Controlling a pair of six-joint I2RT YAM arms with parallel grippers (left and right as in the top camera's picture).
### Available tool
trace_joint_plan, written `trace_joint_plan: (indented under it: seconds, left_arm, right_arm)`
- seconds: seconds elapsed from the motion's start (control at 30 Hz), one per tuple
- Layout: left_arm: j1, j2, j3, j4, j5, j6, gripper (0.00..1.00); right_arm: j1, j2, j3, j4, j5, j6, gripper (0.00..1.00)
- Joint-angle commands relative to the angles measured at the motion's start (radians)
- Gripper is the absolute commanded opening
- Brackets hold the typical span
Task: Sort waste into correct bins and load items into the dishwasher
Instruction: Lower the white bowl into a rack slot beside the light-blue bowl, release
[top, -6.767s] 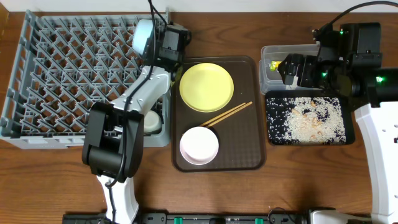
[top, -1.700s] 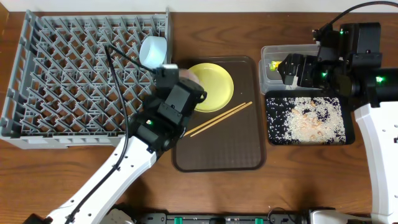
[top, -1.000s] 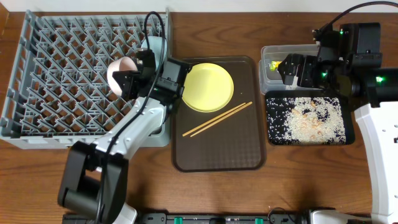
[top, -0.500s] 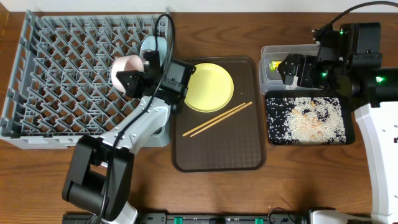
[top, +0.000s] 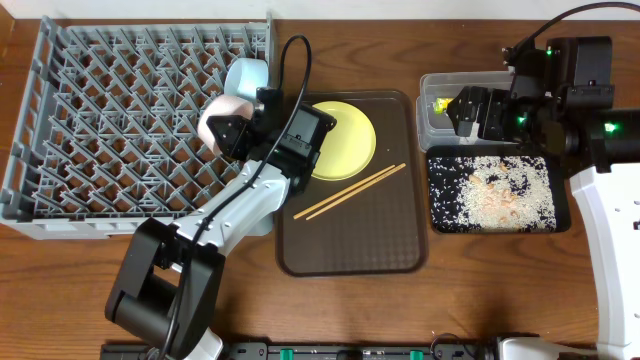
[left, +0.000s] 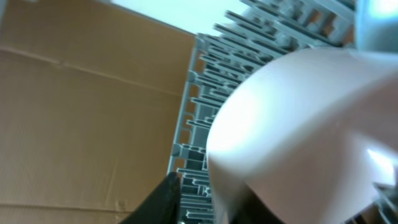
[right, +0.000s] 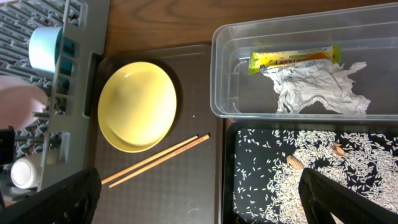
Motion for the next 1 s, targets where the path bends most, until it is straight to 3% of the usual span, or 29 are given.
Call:
trace_joint_plan:
  seconds: [0.0, 0.17, 0.3, 0.37, 0.43, 0.5, 0.57, 0.87, 0.97]
  left_arm:
    - [-0.002, 0.010, 0.011, -0.043, 0.110, -0.038, 0.32]
    - [-0.002, 0.010, 0.011, -0.111, 0.257, -0.134, 0.34]
    - [-0.002, 0.010, 0.011, -0.117, 0.377, -0.155, 0.43]
    - [-0.002, 0.010, 0.011, -0.117, 0.431, -0.156, 0.49]
    - [-0.002, 0.009, 0.011, -0.114, 0.476, -0.167, 0.65]
    - [-0.002, 0.004, 0.011, -0.113, 0.507, -0.198, 0.74]
    - [-0.002, -0.006, 0.013, -0.111, 0.546, -0.217, 0.78]
    - [-0.002, -0.194, 0.062, -0.076, 0.752, -0.253, 0.81]
    - [-0.002, -0.282, 0.062, -0.032, 0.934, -0.279, 0.81]
  right_arm:
    - [-0.011, 0.002, 0.002, -0.002, 0.002, 0.010, 0.99]
    - [-0.011, 0.002, 0.002, -0.002, 0.002, 0.010, 0.99]
    - [-0.011, 0.002, 0.002, -0.002, 0.002, 0.010, 0.99]
    - [-0.011, 0.002, 0.002, -0.002, 0.002, 0.010, 0.99]
    - [-0.011, 0.002, 0.002, -0.002, 0.002, 0.010, 0.99]
    - [-0.011, 0.002, 0.002, -0.002, 0.002, 0.010, 0.99]
    - [-0.011, 0.002, 0.002, -0.002, 0.002, 0.010, 0.99]
    - [-0.011, 0.002, 0.002, -0.002, 0.002, 0.010, 0.99]
    - [-0.011, 0.002, 0.002, -0.002, 0.002, 0.010, 0.99]
